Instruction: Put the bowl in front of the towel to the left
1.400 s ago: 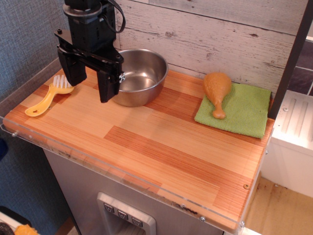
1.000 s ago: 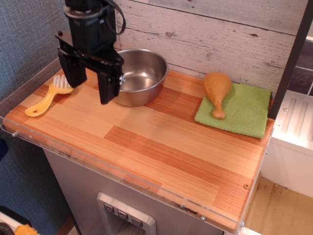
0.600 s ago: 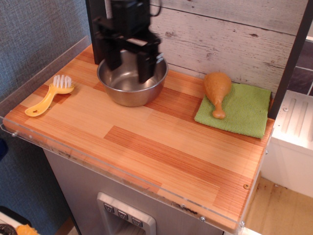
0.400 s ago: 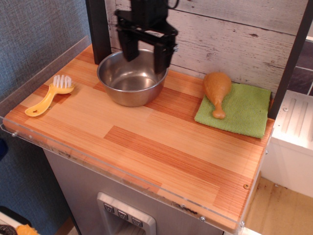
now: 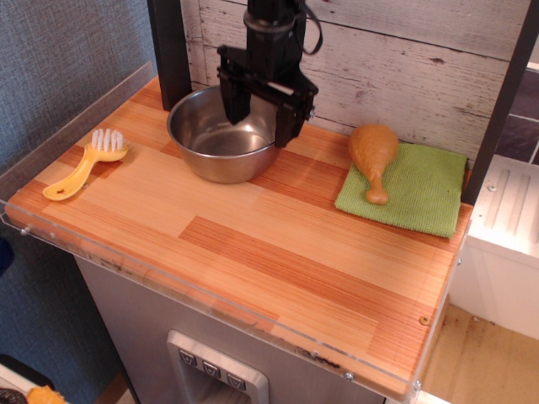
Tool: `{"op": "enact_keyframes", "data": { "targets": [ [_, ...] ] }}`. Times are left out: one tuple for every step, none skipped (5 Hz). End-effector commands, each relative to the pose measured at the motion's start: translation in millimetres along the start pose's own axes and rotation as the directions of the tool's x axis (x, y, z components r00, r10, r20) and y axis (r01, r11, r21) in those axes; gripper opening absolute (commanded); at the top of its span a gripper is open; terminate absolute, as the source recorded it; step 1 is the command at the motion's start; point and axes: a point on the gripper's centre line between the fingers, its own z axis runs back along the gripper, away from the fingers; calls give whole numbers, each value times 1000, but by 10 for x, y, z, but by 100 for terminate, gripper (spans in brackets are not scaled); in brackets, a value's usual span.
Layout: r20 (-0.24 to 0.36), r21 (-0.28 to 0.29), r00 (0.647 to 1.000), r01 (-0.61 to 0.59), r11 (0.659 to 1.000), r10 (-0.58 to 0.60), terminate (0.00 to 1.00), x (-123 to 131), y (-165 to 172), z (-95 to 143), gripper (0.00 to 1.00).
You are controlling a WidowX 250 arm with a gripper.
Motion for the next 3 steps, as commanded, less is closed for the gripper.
{"op": "enact_keyframes", "data": {
  "targets": [
    [50, -26, 997, -58, 998, 60, 0, 99, 58, -40, 100],
    [68, -75, 996, -56, 996, 61, 0, 91, 48, -67, 0],
    [78, -100, 994, -70, 992, 78, 0, 75, 36, -66, 0]
  ]
}}
